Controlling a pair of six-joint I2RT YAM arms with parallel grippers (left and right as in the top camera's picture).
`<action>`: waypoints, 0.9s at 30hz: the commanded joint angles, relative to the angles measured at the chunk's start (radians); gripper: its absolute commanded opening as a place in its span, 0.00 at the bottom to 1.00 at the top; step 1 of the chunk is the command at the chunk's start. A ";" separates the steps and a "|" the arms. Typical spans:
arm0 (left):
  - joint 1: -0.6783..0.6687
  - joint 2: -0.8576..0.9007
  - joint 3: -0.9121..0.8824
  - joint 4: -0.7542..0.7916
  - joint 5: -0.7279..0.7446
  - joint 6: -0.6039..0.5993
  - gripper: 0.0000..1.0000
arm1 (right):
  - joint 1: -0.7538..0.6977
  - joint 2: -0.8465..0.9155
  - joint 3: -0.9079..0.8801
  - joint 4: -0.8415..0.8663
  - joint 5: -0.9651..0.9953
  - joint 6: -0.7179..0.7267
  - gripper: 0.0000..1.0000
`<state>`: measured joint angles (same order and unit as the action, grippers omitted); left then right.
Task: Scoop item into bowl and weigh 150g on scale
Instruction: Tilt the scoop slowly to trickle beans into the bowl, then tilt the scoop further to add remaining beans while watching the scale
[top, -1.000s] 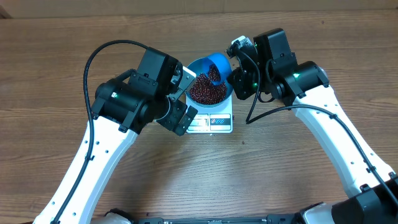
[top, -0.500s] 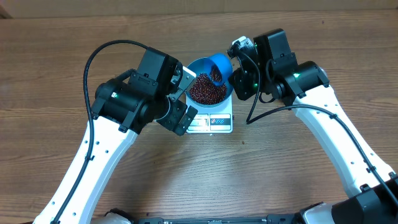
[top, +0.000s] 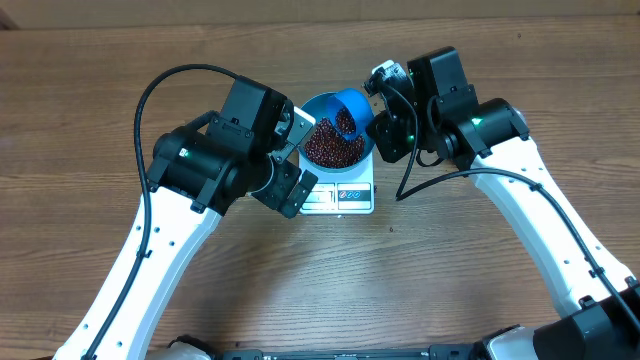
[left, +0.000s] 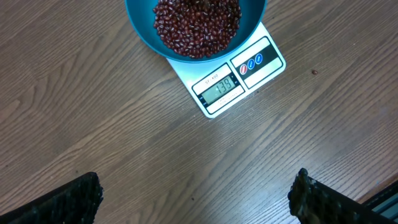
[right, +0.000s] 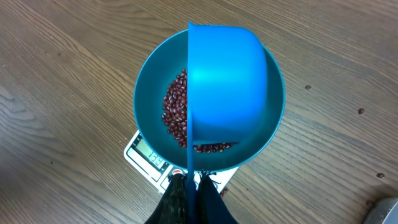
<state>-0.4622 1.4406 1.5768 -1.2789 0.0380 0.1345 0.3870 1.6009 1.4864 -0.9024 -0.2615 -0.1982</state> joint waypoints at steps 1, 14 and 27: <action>0.004 -0.003 -0.002 0.001 0.011 0.016 1.00 | 0.004 -0.023 0.031 0.007 0.003 0.012 0.04; 0.004 -0.003 -0.002 0.001 0.011 0.016 1.00 | 0.011 -0.022 0.031 -0.010 -0.010 0.010 0.04; 0.004 -0.003 -0.002 0.001 0.011 0.016 1.00 | 0.011 -0.022 0.031 0.011 0.126 0.160 0.04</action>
<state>-0.4622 1.4406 1.5768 -1.2789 0.0380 0.1345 0.3935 1.6009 1.4864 -0.8982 -0.1307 -0.0532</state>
